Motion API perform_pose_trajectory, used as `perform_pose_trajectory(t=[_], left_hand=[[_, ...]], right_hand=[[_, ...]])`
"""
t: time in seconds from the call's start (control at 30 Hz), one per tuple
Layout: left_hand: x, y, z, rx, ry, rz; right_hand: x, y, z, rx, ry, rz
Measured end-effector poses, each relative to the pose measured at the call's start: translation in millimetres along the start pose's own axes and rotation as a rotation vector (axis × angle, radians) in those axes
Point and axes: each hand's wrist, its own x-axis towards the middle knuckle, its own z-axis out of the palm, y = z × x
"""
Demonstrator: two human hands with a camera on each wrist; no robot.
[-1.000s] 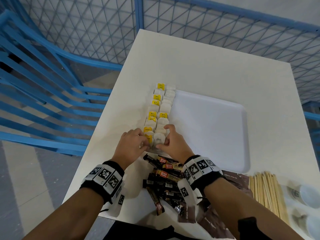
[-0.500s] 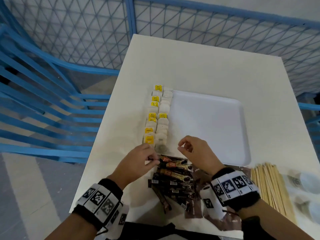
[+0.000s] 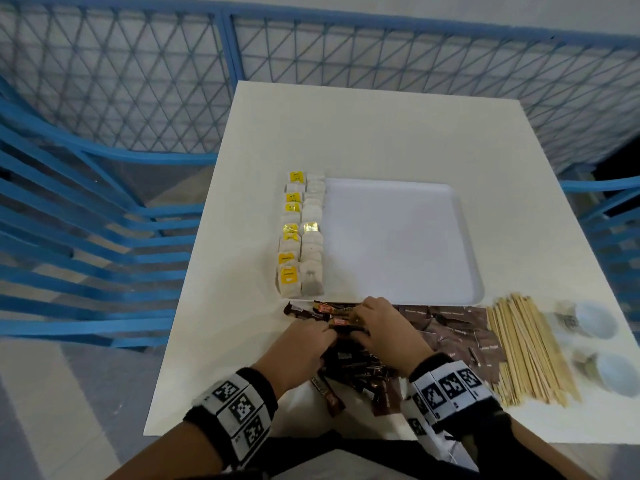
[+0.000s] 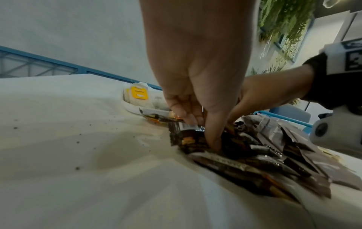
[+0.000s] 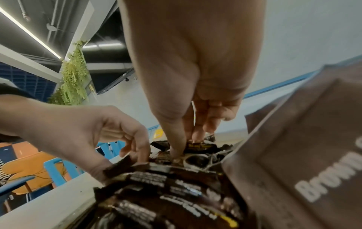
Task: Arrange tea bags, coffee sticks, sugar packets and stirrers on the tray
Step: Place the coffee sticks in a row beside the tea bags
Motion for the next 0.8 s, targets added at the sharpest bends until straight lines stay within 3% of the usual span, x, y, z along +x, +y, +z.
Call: perform_pose_trajectory(t=[0.13, 0.3, 0.4, 0.53, 0.63, 0.8], left_hand=[[-5, 1, -4, -0.063, 0.005, -0.045], [-29, -3, -15, -0.388, 0.098, -0.211], [-35, -4, -20, -0.767, 0.147, -0.313], [-28, 6, -26, -1.382, 0.300, -0.359], [-24, 15, -27, -1.421, 0.348, -0.379], [-32, 8, -21, -1.245, 0.442, -0.390]], right_hand=[[-4, 3, -3, 0.074, 0.040, -0.020], [-17, -1, -28, 0.320, 0.182, 0.023], [-19, -11, -39, 0.568, 0.211, 0.033], [-14, -29, -38, 0.732, 0.254, -0.040], [-10, -43, -34, 0.758, 0.216, -0.195], [-10, -44, -30, 0.658, 0.021, -0.353]])
